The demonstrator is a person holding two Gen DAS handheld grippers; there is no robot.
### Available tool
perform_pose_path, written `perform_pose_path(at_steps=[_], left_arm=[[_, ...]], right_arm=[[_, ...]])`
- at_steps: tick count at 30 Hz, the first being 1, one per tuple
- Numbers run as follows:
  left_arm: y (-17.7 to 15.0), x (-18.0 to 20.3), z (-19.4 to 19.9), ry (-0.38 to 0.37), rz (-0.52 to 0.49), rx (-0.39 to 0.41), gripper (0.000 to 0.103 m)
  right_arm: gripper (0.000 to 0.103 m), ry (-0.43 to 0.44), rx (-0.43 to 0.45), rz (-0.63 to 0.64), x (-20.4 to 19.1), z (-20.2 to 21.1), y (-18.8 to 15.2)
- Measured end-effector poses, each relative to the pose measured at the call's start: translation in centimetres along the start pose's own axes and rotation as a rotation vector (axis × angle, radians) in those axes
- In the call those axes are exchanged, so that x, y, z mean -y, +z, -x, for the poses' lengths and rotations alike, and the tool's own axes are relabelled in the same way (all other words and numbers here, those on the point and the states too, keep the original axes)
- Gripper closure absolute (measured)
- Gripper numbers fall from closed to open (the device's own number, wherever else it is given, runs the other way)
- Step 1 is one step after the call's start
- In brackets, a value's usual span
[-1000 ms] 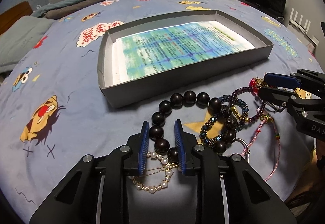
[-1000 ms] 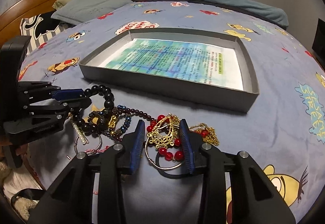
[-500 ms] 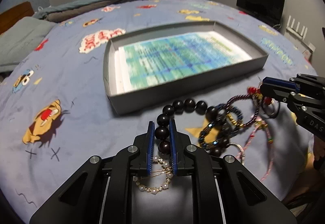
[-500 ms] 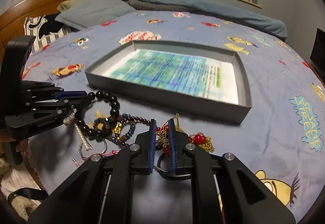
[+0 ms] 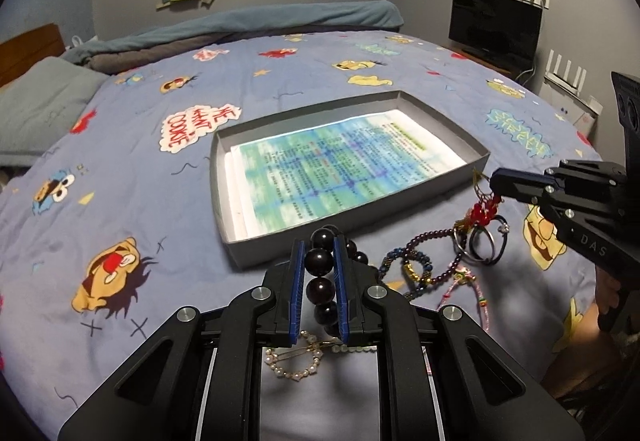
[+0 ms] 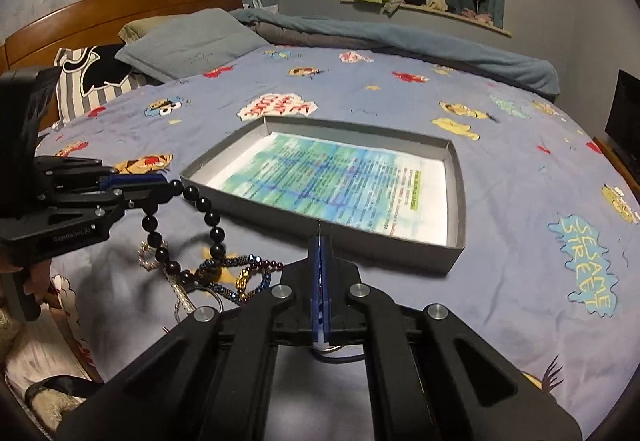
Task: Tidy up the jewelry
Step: 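Close the left gripper on the black bead bracelet while the right gripper grasps the red-and-gold ornament, then carry both items into the grey tray and open both grippers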
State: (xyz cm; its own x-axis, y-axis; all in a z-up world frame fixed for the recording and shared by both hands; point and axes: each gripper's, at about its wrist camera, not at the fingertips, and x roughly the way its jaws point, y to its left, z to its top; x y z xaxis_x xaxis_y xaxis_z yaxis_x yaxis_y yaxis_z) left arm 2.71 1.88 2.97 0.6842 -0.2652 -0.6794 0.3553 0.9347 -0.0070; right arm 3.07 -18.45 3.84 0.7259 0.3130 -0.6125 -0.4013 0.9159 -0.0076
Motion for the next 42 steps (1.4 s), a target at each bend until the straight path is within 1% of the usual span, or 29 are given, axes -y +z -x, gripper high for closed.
perform_pose_path(at_steps=[6,11,17,22,25,27,33,36,40,42], left_arm=[[1.6,-0.6,1.2,-0.037,0.015,0.023,0.088],[3.7,-1.0,1.6,-0.036,-0.009,0.029,0.088],[7.5,-2.2,0.9,0.0,-0.037,0.037,0.088],[10.6,-2.9,-1.1,0.043,-0.065,0.027,0.088],[12.0,-3.2,-3.8,0.093,-0.075,0.005,0.088],[12.5,-3.7,-5.9,0.114,-0.06,-0.019,0.088],[12.2,-5.4,-11.9,0.124,0.015,-0.093,0.088],[11.6,-6.4,-14.0,0.122,0.058,-0.125,0.088],[11.3,-7.4,-15.7,0.139,0.085,-0.147,0.088],[10.8,-8.1,-16.5,0.132,0.123,-0.157,0.088]], right_arm=[[0.102,-0.011,0.06,0.012,0.5,1.7,1.8],[0.103,-0.024,0.101,-0.001,1.6,2.2,4.1],[0.102,-0.045,0.14,-0.06,4.3,1.2,7.5],[0.102,-0.111,0.164,-0.083,6.4,-1.2,9.3],[0.102,-0.125,0.154,-0.116,7.9,-3.3,9.9],[0.102,-0.119,0.141,-0.145,8.8,-5.0,10.0],[0.102,-0.124,0.075,-0.167,9.7,-9.4,9.6],[0.102,-0.125,0.036,-0.191,10.2,-11.3,9.1],[0.102,-0.131,-0.026,-0.208,10.6,-13.2,8.5],[0.102,-0.15,-0.065,-0.212,10.7,-14.1,8.2]])
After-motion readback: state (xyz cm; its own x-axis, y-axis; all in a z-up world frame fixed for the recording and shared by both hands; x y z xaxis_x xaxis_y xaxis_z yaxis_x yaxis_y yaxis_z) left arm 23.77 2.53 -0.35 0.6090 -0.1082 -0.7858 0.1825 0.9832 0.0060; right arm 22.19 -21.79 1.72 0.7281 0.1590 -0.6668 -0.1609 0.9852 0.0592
